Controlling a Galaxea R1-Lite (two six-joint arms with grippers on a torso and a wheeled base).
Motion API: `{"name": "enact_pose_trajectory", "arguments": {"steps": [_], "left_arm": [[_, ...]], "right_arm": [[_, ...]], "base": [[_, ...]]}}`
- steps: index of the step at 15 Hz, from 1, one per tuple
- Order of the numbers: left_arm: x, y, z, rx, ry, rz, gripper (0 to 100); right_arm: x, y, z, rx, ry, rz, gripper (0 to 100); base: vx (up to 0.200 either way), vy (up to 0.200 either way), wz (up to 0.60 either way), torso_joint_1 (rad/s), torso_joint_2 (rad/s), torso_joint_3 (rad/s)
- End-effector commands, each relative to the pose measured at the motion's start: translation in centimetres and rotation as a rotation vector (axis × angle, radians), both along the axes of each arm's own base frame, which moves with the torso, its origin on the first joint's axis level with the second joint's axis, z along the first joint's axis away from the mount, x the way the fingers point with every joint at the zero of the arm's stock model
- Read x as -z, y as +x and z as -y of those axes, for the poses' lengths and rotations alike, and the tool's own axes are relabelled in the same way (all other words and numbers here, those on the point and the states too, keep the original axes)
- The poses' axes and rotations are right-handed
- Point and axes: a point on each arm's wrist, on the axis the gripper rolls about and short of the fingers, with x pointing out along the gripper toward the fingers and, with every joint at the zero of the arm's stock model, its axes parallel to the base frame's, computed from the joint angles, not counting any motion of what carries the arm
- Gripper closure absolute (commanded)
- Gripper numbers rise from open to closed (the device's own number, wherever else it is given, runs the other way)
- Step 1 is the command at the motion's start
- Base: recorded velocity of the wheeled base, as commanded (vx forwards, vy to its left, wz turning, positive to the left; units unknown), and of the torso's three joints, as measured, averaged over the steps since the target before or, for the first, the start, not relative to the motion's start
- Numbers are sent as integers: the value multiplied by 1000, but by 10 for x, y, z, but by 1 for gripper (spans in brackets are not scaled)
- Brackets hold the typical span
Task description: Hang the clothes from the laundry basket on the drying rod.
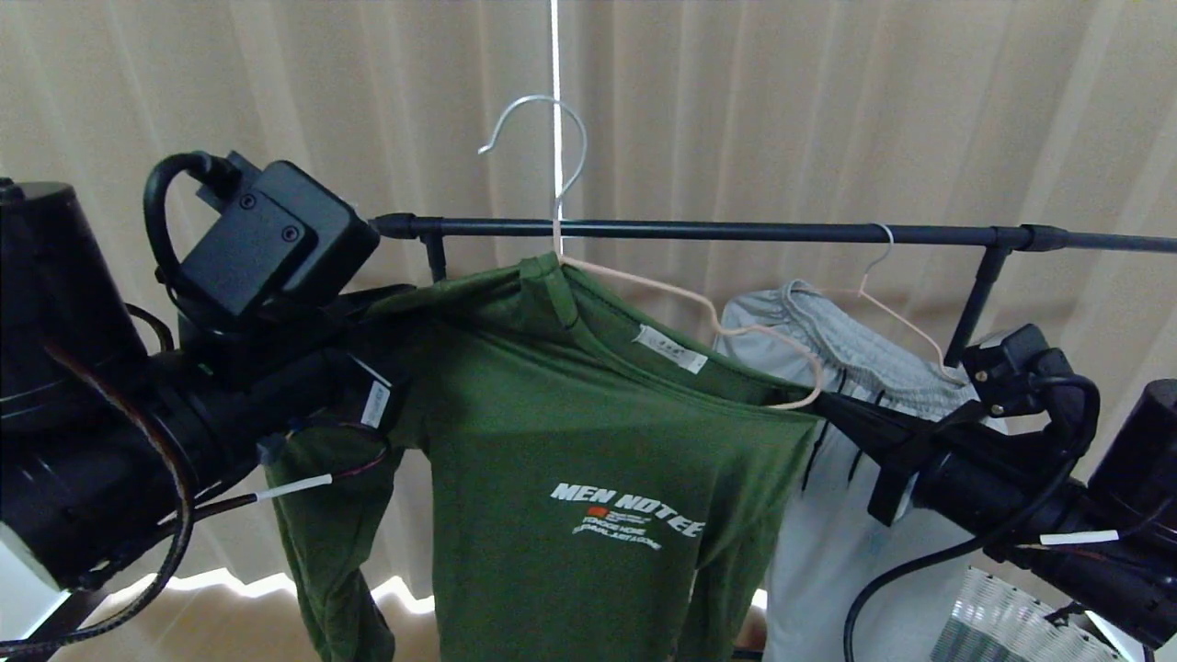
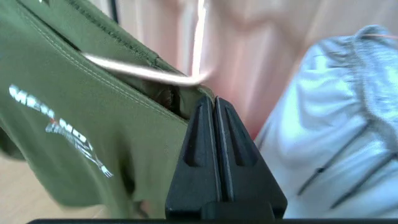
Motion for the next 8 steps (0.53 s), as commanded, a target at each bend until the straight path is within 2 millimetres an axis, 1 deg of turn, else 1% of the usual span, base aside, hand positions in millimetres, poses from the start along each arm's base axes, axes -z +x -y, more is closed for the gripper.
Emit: {"name": "enact_pose_trajectory", "arguments": {"steps": [1, 2, 3, 4, 6, 7, 8], "left_arm": [[12, 2, -8, -30, 55, -24, 100], [19, 2, -14, -50, 95, -38, 100], [19, 2, -14, -50, 95, -38, 100], [31, 2, -18, -61, 143, -67, 100], [34, 2, -18, -62, 143, -76, 100], [33, 3, -18, -68, 138, -76, 100], [33, 3, -18, -73, 135, -76, 100]], "right_arm": [[-4, 0, 4, 13, 9, 18, 100], [-5, -1, 4, 7, 11, 22, 100], [-5, -1, 4, 7, 11, 22, 100], [-8, -3, 4, 2, 16, 32, 100], [-9, -3, 3, -7, 15, 36, 100], [-12, -9, -8, -92, -25, 66, 100], [-13, -14, -15, -149, -59, 68, 100]], "base": [[0, 0, 0, 0, 0, 0], [0, 0, 0, 0, 0, 0], [0, 0, 0, 0, 0, 0], [0, 0, 0, 0, 0, 0], [0, 0, 0, 0, 0, 0], [0, 0, 0, 0, 0, 0], [0, 0, 0, 0, 0, 0]]}}
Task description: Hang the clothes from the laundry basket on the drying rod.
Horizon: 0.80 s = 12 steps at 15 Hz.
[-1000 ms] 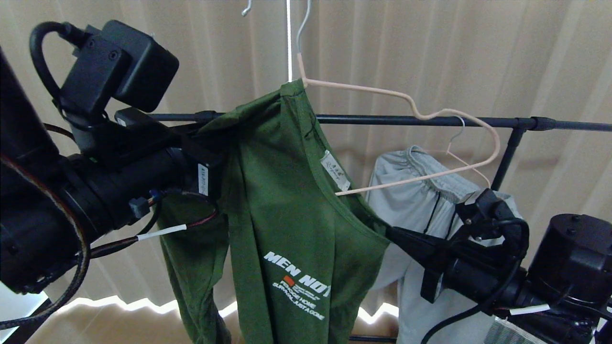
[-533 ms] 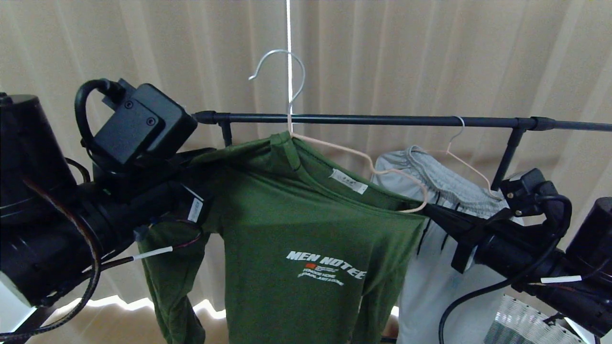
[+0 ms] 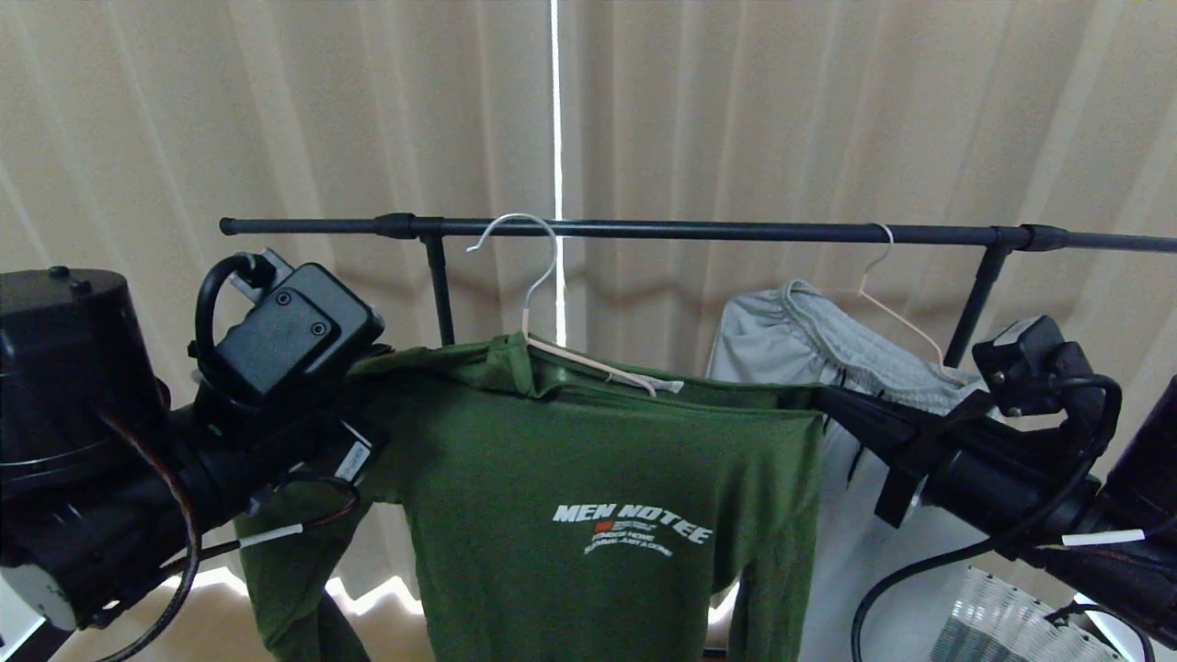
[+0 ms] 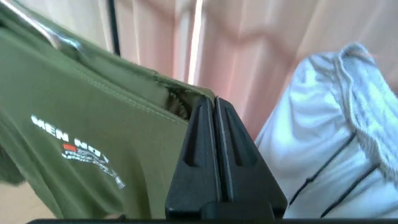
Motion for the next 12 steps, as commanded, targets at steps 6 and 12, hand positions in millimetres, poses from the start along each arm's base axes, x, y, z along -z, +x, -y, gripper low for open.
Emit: {"name": "enact_pose_trajectory", "arguments": {"steps": [6, 12], "left_arm": [[4, 1, 2, -44, -97, -39, 100], [10, -14, 16, 32, -164, -85, 100]], "right_arm": [[-19, -23, -35, -217, -141, 38, 0], [-30, 9, -59, -190, -228, 144, 0]], "base": [[0, 0, 0, 0, 0, 0], [0, 0, 0, 0, 0, 0]]}}
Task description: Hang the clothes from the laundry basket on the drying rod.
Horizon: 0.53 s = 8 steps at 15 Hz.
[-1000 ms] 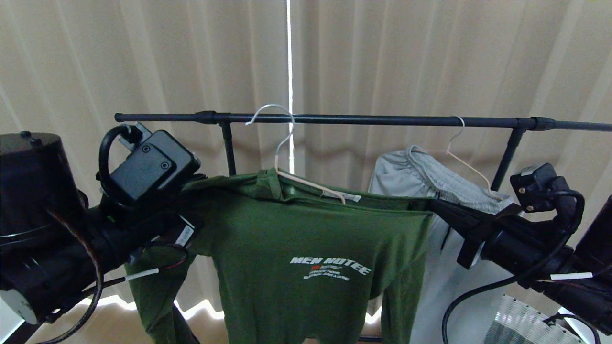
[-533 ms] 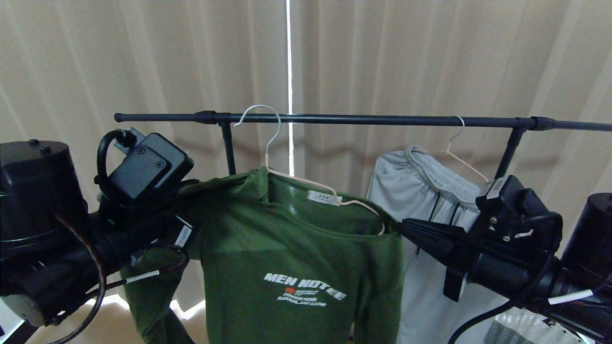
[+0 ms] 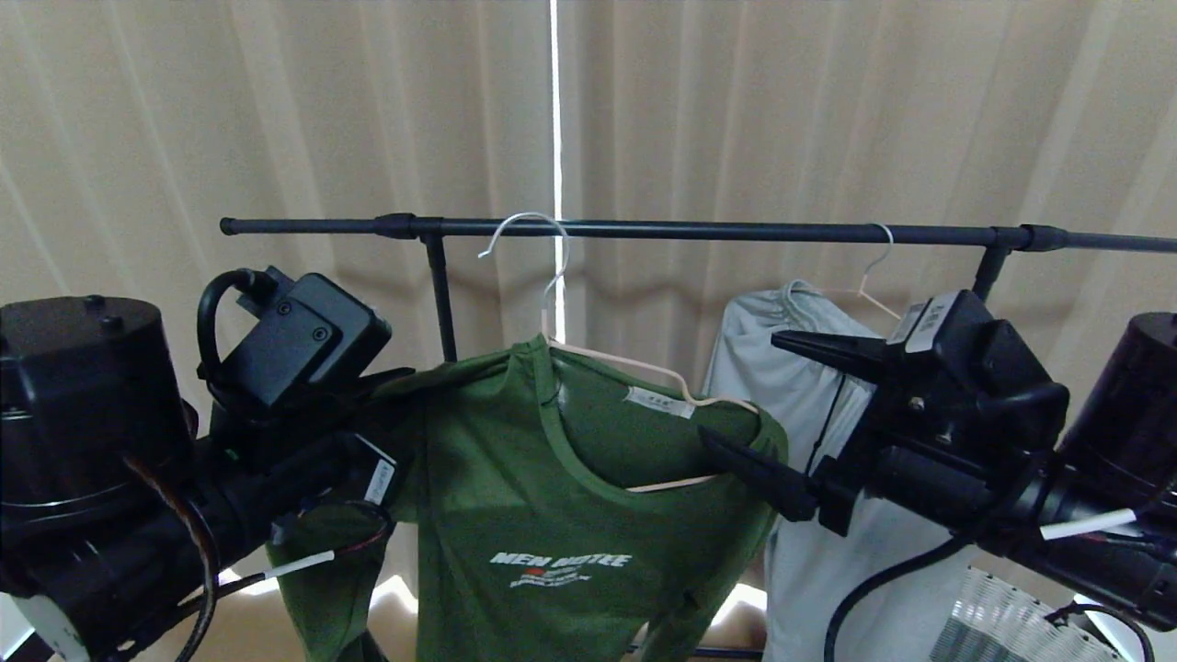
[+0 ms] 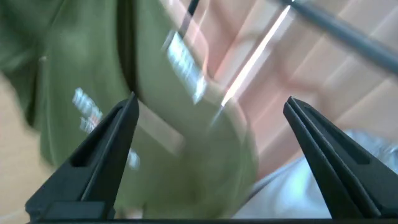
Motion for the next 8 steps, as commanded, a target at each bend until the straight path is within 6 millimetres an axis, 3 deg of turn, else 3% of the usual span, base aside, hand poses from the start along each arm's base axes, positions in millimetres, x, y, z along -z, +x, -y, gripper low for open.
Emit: {"name": "enact_pose_trajectory", "arguments": {"steps": [1, 8], "left_arm": [[4, -5, 1, 18, 6, -10, 100], [3, -11, 7, 56, -13, 18, 100]], "right_arm": [[4, 18, -13, 31, -23, 0, 0], [7, 35, -24, 55, -35, -2, 0]], "base": [[0, 0, 0, 0, 0, 0], [0, 0, 0, 0, 0, 0]]}}
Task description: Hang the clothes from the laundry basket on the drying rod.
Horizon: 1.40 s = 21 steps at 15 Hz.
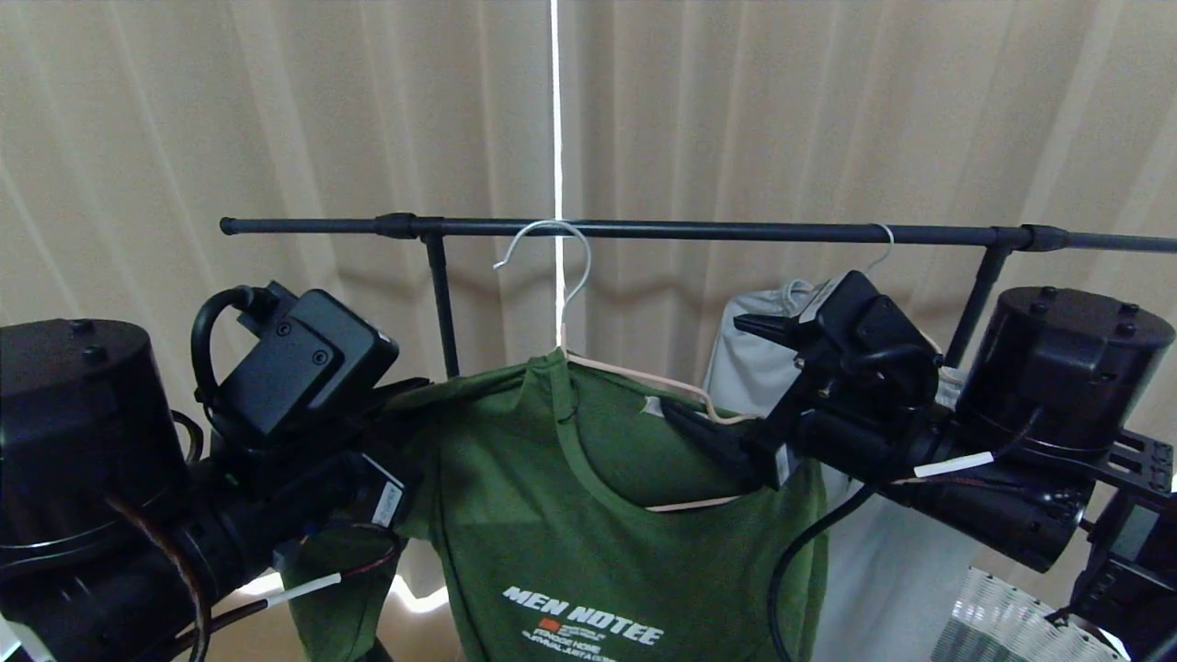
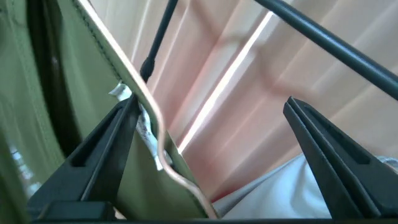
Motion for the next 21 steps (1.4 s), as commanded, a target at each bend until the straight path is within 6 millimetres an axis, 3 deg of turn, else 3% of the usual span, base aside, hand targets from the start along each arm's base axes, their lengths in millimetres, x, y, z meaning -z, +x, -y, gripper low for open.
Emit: {"name": "enact_pose_trajectory", "arguments": {"steps": [1, 4, 5, 8, 14, 15, 18, 21], "left_arm": [[2, -2, 0, 3, 3, -4, 100], [1, -8, 2, 32, -1, 1, 100], [1, -12, 2, 48, 1, 5, 100], [-3, -22, 7, 100, -13, 18, 100], [-2, -22, 7, 98, -15, 14, 100], [-2, -23, 6, 101, -16, 13, 0], [-4, -29, -1, 93, -46, 17, 0], [-2, -37, -20, 70, -65, 26, 0]], "right_arm": [[3, 3, -2, 2, -6, -8, 0], [2, 3, -1, 2, -4, -6, 0], [3, 2, -1, 2, -6, -8, 100], [4, 3, -1, 1, -7, -9, 100], [1, 0, 0, 1, -3, -3, 100], [1, 0, 1, 1, -2, -2, 100], [-5, -3, 7, 55, 12, 20, 100], [-10, -10, 30, 116, 20, 32, 100]], "base": [[0, 0, 0, 0, 0, 0], [0, 0, 0, 0, 0, 0], [0, 0, 0, 0, 0, 0], [0, 0, 0, 0, 0, 0], [0, 0, 0, 0, 0, 0], [0, 0, 0, 0, 0, 0], [0, 0, 0, 0, 0, 0], [0, 0, 0, 0, 0, 0]]}}
